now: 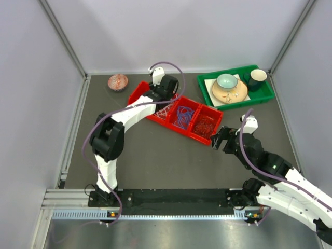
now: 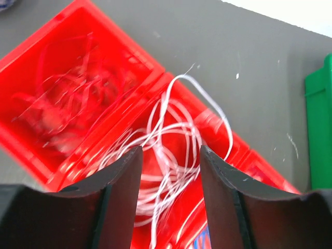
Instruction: Untangle the cables
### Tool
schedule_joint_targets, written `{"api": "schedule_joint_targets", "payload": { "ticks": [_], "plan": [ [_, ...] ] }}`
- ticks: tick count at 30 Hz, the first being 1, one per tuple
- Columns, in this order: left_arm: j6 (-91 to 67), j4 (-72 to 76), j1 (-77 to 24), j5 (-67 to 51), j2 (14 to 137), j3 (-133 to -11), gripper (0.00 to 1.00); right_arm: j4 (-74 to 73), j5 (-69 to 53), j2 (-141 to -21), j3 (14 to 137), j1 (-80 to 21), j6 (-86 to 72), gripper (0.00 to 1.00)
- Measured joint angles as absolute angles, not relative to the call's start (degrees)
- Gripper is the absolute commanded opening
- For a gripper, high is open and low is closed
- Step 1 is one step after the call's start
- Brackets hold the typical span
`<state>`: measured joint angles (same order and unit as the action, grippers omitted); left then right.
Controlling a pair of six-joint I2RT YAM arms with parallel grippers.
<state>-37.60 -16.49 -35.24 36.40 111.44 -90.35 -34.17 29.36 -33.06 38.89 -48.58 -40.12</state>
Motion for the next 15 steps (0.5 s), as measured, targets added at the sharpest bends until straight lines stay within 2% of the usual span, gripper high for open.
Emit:
{"api": "schedule_joint_targets", "payload": {
  "ticks": [5,10,15],
  "plan": [
    [-34.39,-15.88,-33.39,33.93,117.73,-95.79,0.50,-34.17,29.45,-33.36,38.89,-48.58,-40.05,0.94],
    [-31.31,-16.64,-32.29,32.58,123.33,-100.22,0.51,-34.17,29.76,-34.41,39.16,-48.58,-39.94,0.95],
    [-29.76,-16.73,-31.90,32.40,124.49,-101.08,0.49,-34.11,29.91,-36.42,39.48,-48.58,-39.57,0.95]
  ]
}}
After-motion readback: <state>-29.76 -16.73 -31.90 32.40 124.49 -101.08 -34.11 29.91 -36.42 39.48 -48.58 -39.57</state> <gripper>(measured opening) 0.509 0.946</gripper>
